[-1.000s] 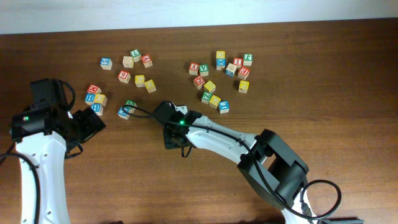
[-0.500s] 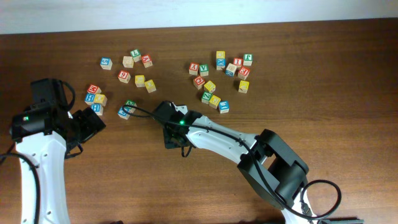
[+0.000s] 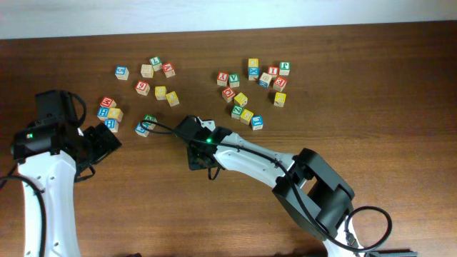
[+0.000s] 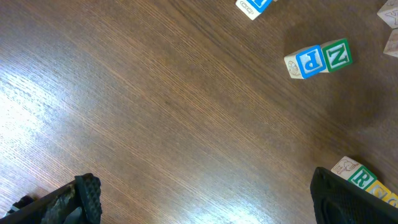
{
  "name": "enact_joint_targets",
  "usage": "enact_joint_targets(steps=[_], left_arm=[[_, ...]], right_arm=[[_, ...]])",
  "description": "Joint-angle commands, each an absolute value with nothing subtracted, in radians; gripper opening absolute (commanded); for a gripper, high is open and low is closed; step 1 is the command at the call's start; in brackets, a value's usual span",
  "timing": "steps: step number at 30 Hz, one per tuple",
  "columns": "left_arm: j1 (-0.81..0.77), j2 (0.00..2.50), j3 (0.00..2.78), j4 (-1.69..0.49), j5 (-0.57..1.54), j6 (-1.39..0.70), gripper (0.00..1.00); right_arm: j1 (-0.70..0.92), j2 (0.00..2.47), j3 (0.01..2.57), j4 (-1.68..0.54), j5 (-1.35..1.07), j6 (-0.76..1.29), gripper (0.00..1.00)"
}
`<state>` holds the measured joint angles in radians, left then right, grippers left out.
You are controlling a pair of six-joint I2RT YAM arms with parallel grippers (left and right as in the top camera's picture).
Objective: Spell out RSS
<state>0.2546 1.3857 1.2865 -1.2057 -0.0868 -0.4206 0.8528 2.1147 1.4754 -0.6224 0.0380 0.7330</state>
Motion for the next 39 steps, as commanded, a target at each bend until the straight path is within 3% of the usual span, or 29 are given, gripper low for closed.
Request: enact_joint_targets(steps=[1,16,27,39], left_arm=[[0.258,1.370,1.280,-1.206,-0.102,-0.437,0.99],[0.258,1.370,1.280,-1.206,-0.102,-0.437,0.99],[0.258,1.370,1.280,-1.206,-0.102,-0.437,0.99],[0.258,1.370,1.280,-1.206,-0.102,-0.437,0.99]], right_arm=[[0.855,2.135,1.473,-0.619,0.062,0.738,0.04],[0.855,2.135,1.473,-0.614,0.061,0.738,0.04],[0.854,2.093,1.480,-0.734,0.035,0.738,0.04],[0.756,2.090,1.482,-0.811,-0.019,0.686,0.04]])
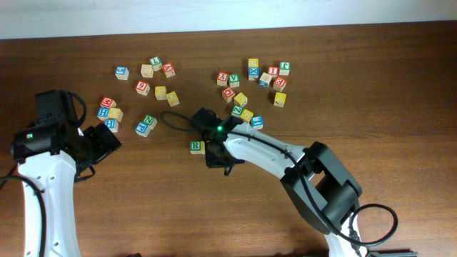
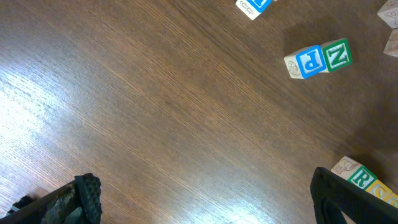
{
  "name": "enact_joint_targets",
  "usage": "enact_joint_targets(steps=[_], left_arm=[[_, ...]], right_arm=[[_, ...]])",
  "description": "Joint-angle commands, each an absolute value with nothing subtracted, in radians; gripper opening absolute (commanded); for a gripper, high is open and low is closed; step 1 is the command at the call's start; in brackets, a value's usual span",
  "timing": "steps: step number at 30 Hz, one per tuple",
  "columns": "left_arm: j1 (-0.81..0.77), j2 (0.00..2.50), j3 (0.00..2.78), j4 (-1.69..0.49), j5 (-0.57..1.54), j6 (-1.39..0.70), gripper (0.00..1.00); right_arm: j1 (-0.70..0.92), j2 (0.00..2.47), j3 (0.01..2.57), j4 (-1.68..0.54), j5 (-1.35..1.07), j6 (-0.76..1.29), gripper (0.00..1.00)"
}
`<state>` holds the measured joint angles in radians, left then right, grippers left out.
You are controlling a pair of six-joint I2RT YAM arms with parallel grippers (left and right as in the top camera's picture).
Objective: Spell out RSS
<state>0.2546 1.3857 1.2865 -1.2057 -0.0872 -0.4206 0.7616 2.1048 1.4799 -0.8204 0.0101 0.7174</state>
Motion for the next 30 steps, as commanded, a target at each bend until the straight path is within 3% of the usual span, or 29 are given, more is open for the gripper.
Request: enact_joint_targets(steps=[1,20,30], left_arm=[[0.258,1.370,1.280,-1.206,-0.102,-0.437,0.99],[0.258,1.370,1.280,-1.206,-0.102,-0.437,0.99],[0.258,1.370,1.280,-1.206,-0.102,-0.437,0.99]], right_arm=[[0.757,2.090,1.482,-0.808,-0.024,0.686,0.04],[0.758,2.090,1.479,-0.748,-0.052,0.686,0.04],[0.757,2.063,1.494,-0.818,-0.052,0.685,0.04]])
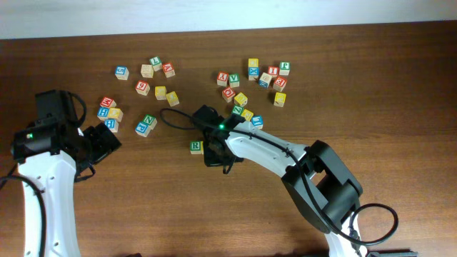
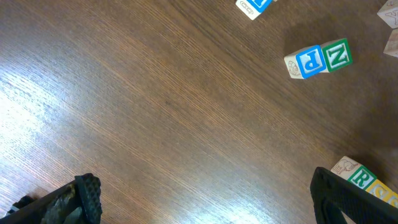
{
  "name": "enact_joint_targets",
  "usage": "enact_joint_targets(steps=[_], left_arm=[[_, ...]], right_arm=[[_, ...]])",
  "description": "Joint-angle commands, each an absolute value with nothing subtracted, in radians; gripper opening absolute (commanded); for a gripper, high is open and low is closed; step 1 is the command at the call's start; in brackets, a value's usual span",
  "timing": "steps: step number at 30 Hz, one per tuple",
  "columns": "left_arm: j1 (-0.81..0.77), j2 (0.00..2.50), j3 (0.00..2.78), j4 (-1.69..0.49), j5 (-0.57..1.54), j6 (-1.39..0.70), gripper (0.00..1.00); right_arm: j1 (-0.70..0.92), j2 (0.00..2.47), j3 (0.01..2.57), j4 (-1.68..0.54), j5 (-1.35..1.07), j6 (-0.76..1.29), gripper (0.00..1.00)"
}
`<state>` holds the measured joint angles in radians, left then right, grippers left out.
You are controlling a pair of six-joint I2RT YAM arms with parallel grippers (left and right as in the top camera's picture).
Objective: Spell out RSS
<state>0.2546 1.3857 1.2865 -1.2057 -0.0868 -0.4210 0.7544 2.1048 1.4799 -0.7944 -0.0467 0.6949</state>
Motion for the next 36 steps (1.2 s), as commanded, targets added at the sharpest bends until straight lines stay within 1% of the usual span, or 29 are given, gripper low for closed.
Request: enact_joint_targets(steps=[1,4,10,17,21,23,24,25,27,29,30,33,34,35,36], left_arm=[[0.258,1.370,1.280,-1.206,-0.102,-0.437,0.99],[0.258,1.370,1.280,-1.206,-0.102,-0.437,0.99],[0.258,1.370,1.280,-1.206,-0.102,-0.437,0.99],[0.258,1.370,1.280,-1.206,-0.102,-0.437,0.99],[0.258,1.370,1.280,-1.206,-0.102,-0.437,0.99],[0.258,1.370,1.280,-1.206,-0.102,-0.437,0.99],[0.258,1.370,1.280,-1.206,-0.102,-0.437,0.99],[0.258,1.370,1.280,-1.206,-0.102,-0.437,0.99],[0.258,1.370,1.280,-1.206,-0.102,-0.437,0.99],[0.258,1.370,1.280,-1.206,-0.102,-0.437,0.99],[0.258,1.370,1.280,-1.206,-0.102,-0.437,0.99],[0.258,1.370,1.280,-1.206,-0.102,-0.437,0.99],[0.258,1.370,1.280,-1.206,-0.102,-0.437,0.99],[0.258,1.370,1.280,-1.206,-0.102,-0.437,0.99],[0.258,1.370,1.280,-1.206,-0.102,-0.437,0.99]], right_arm=[[0.757,2.054,1.499,-0.833,-0.048,0.685,0.04],[0.757,2.022,1.509,-0.867,-0.039,0.686,0.04],[0.757,1.826,1.509,-0.966,0.093,0.697,0.04],[0.757,1.473,1.509,-1.184,0.265,0.724,0.04],[0.760,1.331,1.502,-1.365,0.353,0.788,0.04],[0.760,1.269,1.473,-1.426,0.352,0.796,0.04],[0.760,1.242,1.456,-1.440,0.352,0.802,0.06],[0.760,1.216,1.437,-1.446,0.352,0.807,0.09],[0.760,1.150,1.395,-1.435,0.352,0.806,0.27],[0.760,1.117,1.390,-1.436,0.337,0.806,0.27],[0.760,1.109,1.390,-1.432,0.323,0.805,0.27],[0.760,1.112,1.390,-1.404,0.319,0.805,0.16],[0.760,1.121,1.390,-1.372,0.318,0.795,0.12],[0.760,1.131,1.390,-1.341,0.317,0.789,0.04],[0.760,1.148,1.390,-1.291,0.315,0.775,0.04]])
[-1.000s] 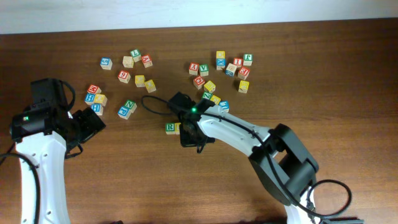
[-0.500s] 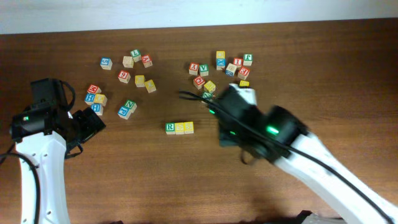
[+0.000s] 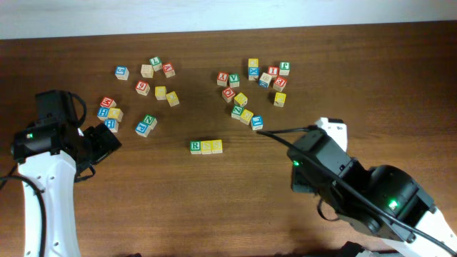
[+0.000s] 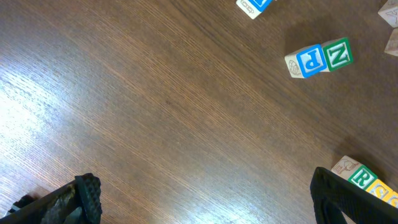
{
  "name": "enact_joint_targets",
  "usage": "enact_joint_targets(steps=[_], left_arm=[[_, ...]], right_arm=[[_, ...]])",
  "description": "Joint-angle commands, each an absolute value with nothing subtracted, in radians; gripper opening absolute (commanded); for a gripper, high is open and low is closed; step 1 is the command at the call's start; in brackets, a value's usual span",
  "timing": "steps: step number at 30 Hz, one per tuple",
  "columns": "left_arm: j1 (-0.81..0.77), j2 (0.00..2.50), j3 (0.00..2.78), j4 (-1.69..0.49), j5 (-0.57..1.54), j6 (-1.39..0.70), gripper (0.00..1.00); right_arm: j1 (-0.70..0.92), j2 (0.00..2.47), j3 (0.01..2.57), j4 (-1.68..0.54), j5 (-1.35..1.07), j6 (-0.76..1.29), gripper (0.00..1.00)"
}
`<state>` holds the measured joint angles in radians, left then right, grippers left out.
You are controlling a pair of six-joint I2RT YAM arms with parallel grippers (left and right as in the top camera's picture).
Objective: Spell out RSS
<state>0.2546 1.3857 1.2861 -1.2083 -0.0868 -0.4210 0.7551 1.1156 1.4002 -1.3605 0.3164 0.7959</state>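
Three blocks lie side by side in a row at the table's middle: a green R [image 3: 196, 146], then a yellow S [image 3: 207, 146] and another yellow S [image 3: 217, 146]. In the left wrist view the green R [image 4: 360, 177] shows at the right edge, partly behind a finger. My left gripper [image 3: 107, 141] rests at the left, open and empty, its fingers [image 4: 84, 196] wide apart over bare wood. My right arm [image 3: 321, 164] is drawn back at the lower right, well clear of the row. Its fingers do not show.
Loose letter blocks form two clusters at the back, one on the left [image 3: 146, 89] and one on the right [image 3: 253, 89]. A blue P and green Z pair [image 4: 318, 58] lies between the left gripper and the row. The table's far edge meets a white wall.
My right arm has pulled back from the table's middle to the lower right. The spot it covered beside the R now shows two yellow S blocks. The left arm is unchanged.
At first my right gripper stood over the table's middle, hiding what lay there. Then it stood just right of a green R lying in the open, and stayed there. Now it is withdrawn and a row R, S, S lies free.
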Motion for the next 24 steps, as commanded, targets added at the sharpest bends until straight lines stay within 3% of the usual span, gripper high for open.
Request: enact_joint_targets(steps=[1,6,9,20,24], left_arm=[[0.258,1.370,1.280,-1.206,-0.102,-0.437,0.99],[0.258,1.370,1.280,-1.206,-0.102,-0.437,0.99],[0.258,1.370,1.280,-1.206,-0.102,-0.437,0.99],[0.258,1.370,1.280,-1.106,-0.091,-0.437,0.99],[0.258,1.370,1.280,-1.106,0.076,-0.460,0.99]], right_arm=[[0.760,1.172,1.390,-1.227,0.301,0.743,0.04],[0.758,1.381,1.393,-0.868,0.170,0.603,0.04],[0.754,1.508,1.394,-0.770,0.169,0.573,0.04],[0.558,1.544,1.393,-0.884,0.168,0.587,0.04],[0.492,1.544,1.393,-0.944,0.162,0.586,0.04]])
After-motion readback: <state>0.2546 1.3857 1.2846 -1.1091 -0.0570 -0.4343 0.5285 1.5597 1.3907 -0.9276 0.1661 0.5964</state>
